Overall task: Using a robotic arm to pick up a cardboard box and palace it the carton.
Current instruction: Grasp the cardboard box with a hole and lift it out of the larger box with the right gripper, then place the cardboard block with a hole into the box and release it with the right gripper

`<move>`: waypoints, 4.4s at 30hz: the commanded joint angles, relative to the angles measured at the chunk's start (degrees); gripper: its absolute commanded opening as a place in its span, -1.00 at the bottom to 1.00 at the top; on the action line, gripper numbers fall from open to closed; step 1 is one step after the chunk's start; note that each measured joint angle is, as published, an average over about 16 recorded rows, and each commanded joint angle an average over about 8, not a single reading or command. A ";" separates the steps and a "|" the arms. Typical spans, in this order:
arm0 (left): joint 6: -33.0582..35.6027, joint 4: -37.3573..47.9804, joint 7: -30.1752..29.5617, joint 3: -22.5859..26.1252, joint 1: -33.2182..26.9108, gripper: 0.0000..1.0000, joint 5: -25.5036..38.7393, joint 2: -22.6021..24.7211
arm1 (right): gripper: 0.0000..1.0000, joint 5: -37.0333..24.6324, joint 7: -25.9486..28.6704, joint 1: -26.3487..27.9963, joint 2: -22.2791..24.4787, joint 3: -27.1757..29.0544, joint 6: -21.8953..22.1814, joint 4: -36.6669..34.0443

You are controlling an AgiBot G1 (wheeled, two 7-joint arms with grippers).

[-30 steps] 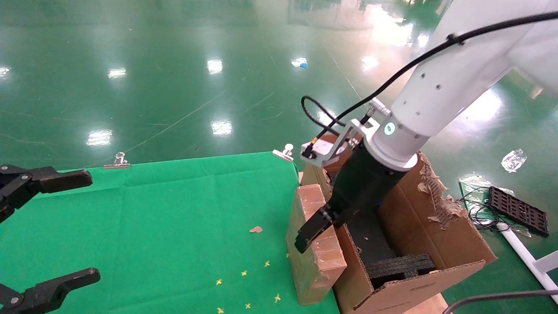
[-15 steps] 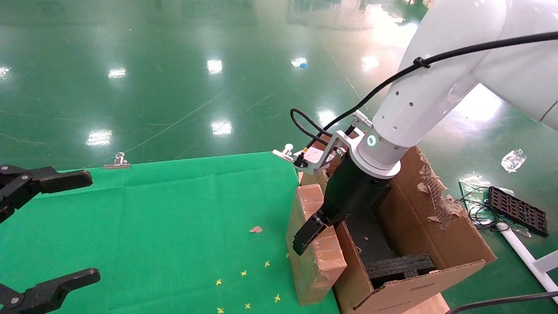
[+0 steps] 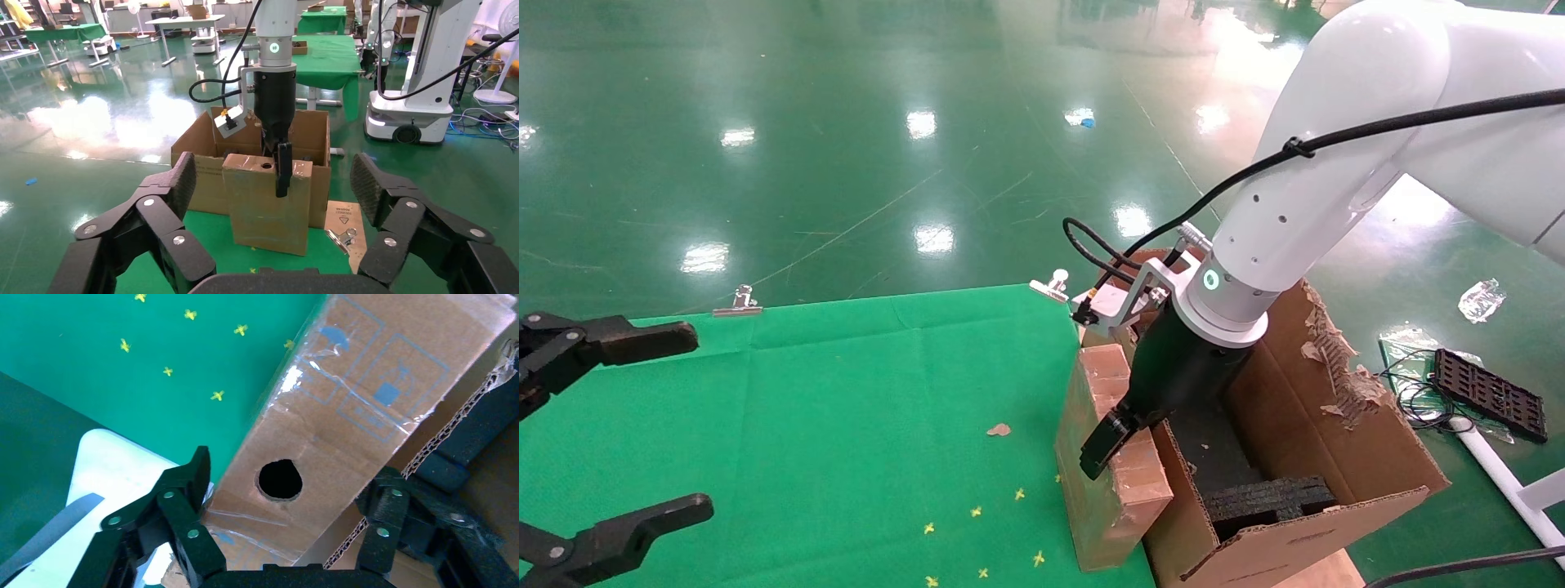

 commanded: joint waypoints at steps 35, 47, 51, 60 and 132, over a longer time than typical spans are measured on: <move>-0.06 0.00 0.07 0.14 -0.03 -1.00 -0.09 -0.06 | -1.00 5.52 -26.68 15.64 14.10 12.51 2.89 -11.53; -0.08 0.00 0.09 0.18 -0.04 -1.00 -0.12 -0.07 | -1.00 -1.66 -29.88 16.18 19.11 8.67 -1.27 -23.95; -0.08 0.00 0.10 0.19 -0.04 -0.36 -0.13 -0.08 | -1.00 -2.55 -30.52 13.67 19.88 7.38 -1.76 -27.13; -0.10 0.00 0.11 0.22 -0.05 1.00 -0.15 -0.09 | -1.00 -3.21 -31.17 7.15 18.71 5.64 0.28 -34.64; -0.20 0.00 0.23 0.46 -0.10 1.00 -0.32 -0.19 | 1.00 1.07 -40.02 -16.71 3.85 6.80 15.35 -58.85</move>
